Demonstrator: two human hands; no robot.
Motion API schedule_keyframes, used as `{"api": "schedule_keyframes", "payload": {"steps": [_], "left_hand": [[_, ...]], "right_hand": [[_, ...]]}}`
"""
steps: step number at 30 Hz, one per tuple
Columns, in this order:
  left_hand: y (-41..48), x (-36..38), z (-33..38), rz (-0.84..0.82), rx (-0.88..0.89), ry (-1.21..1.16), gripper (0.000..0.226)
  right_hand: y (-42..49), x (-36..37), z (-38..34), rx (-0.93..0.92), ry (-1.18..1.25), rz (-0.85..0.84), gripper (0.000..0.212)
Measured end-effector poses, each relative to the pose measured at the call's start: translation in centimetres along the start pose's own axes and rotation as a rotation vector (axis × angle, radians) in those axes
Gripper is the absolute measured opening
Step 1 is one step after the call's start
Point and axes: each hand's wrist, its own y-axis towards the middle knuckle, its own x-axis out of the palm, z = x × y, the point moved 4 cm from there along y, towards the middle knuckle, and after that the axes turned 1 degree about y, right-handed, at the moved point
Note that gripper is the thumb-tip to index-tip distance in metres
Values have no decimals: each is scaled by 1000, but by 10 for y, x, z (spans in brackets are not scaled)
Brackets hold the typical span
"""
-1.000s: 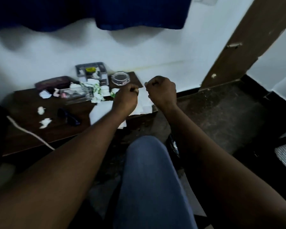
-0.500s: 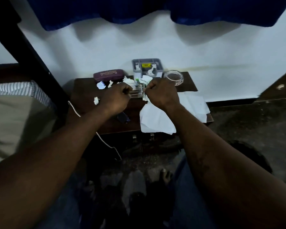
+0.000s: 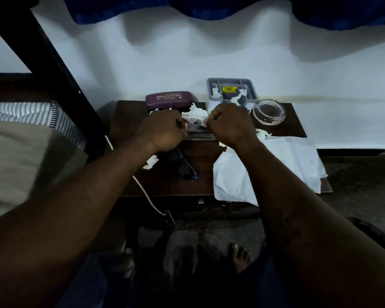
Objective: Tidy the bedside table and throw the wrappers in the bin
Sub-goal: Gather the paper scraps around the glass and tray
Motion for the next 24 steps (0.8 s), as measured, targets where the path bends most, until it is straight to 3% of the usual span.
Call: {"api": "schedule_keyframes", "payload": {"steps": [2, 8, 15, 20, 24], "left_hand": [[4, -9, -4, 9, -15, -20, 6], [20, -34, -52, -56, -150, 87, 22], [-1, -7, -61, -503, -170, 421, 36], [-12, 5, -70, -379, -178, 476, 42], [-12, 10, -69, -277, -143, 358, 25]], "right_hand": [[2, -2, -1, -5, 8, 28, 15], [-1, 5, -17, -92, 8, 58, 16], [0, 21, -37, -115, 9, 9, 13], [-1, 24, -46, -125, 73, -2, 21], [-1, 27, -47, -125, 98, -8, 25]]}}
